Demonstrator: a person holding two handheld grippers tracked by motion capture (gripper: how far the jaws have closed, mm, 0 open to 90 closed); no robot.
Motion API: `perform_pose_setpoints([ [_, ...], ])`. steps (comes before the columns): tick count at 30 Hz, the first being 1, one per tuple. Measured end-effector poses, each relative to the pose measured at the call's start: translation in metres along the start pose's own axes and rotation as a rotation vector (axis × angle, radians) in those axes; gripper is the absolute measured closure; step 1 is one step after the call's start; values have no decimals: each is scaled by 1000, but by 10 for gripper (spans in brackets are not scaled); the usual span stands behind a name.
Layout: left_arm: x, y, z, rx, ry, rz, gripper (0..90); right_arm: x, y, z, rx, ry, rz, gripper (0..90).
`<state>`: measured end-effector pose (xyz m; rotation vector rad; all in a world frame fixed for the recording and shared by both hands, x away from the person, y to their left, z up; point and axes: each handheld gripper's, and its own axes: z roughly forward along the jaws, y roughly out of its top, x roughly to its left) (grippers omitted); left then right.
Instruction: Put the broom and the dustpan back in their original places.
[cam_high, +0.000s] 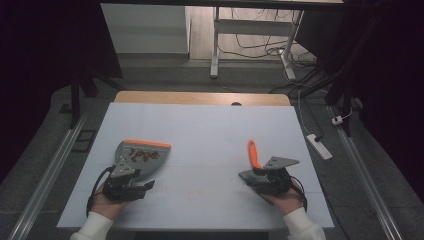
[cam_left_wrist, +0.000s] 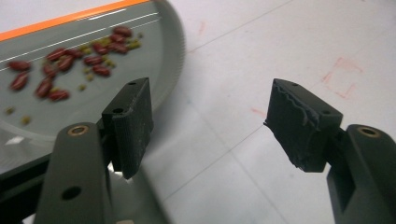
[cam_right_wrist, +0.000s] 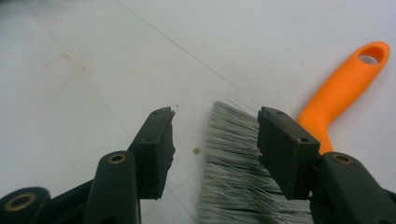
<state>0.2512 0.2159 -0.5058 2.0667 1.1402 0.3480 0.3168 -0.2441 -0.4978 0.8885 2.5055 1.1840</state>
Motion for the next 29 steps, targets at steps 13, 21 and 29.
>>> perform_pose_setpoints([
  [13,-5,1,9,25,-73,60,325,17,0,7,-11,37,-52,464],
  [21,-3,-1,8,15,-66,35,322,14,-2,0,-41,18,-43,464],
  [29,-1,-1,9,21,-68,36,319,12,-4,-2,-37,10,-49,463],
])
